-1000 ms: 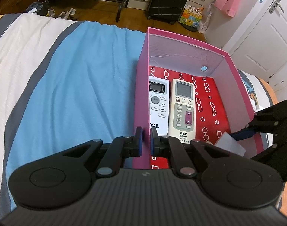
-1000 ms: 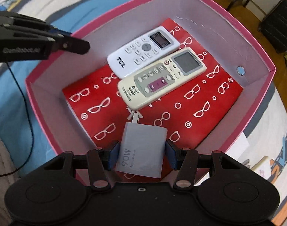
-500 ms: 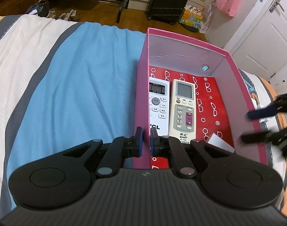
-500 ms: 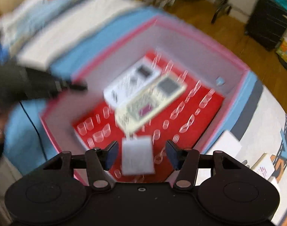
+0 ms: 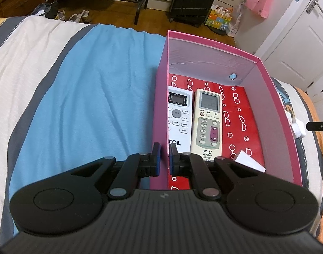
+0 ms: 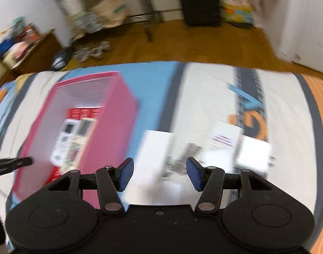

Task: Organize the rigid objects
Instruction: 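Grasp the small white charger cube with the right gripper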

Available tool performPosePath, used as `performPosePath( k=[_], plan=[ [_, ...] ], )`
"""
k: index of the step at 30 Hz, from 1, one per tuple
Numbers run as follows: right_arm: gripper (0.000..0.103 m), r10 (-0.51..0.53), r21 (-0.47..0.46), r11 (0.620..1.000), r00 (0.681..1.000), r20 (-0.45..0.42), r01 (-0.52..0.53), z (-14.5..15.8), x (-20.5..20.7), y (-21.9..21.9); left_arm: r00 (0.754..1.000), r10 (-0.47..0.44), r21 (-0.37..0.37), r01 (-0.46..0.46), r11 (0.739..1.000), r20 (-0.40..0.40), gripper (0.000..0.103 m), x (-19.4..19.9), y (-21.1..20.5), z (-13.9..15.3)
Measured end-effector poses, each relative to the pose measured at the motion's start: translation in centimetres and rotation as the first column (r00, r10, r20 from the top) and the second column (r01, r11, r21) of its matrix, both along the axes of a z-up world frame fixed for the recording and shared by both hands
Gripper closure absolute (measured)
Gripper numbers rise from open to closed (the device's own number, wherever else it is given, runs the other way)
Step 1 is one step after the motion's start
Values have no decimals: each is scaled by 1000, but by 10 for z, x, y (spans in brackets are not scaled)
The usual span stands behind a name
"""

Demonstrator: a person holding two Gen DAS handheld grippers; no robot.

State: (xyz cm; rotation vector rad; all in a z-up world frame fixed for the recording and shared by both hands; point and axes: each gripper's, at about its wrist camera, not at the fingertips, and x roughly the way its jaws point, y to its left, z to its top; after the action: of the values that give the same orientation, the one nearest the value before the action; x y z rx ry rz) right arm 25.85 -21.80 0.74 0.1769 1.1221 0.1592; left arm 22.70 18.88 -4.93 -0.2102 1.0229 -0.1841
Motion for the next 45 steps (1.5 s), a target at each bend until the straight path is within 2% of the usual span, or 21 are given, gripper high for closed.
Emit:
performPosePath(
  k=[4,8,13,16,17,19,20,27,29,36,42,45],
  plan=[
    [42,-96,7,995,994,-45,96,-27,7,-25,1000,4,4,-4,1000,0,96,0,-1,-1],
    [41,-145,-51,988,988,-57,142,-48,11,-35,1000,5,5,-5,1000,-1,96,0,-1,0],
    [41,-62,-159,985,997,53,69,-55,14,-30,1000,5,3,-5,1000,-1,96,0,-1,0],
    [42,-14,-179,984,998,61,25,-63,18,-26,1000,4,3,-4,1000,-1,96,0,-1,0],
    [43,2,-190,982,998,69,11,-62,18,-24,1000,4,3,-4,1000,-1,96,0,-1,0],
    [53,38,-199,980,997,68,-23,-60,18,-19,1000,5,3,-5,1000,-1,96,0,-1,0],
    [54,36,-200,980,997,63,-23,-59,17,-17,1000,5,3,-5,1000,-1,96,0,-1,0],
    [51,26,-149,989,999,23,-23,-61,12,-16,1000,6,-6,-7,1000,-3,96,0,-1,-1],
    [51,51,-143,989,998,26,-47,-64,12,-16,1000,7,-11,-7,1000,-4,96,0,0,-2],
    [43,74,-95,993,997,18,-72,-65,11,-23,1000,11,-23,-11,1000,-9,96,1,3,-3],
    [41,193,-216,959,981,32,-181,-72,-1,-7,1000,15,-32,-15,999,-10,96,1,4,-3],
    [43,195,-255,950,980,44,-178,-73,0,-3,1000,15,-32,-16,999,-11,96,1,4,-3]
  ],
)
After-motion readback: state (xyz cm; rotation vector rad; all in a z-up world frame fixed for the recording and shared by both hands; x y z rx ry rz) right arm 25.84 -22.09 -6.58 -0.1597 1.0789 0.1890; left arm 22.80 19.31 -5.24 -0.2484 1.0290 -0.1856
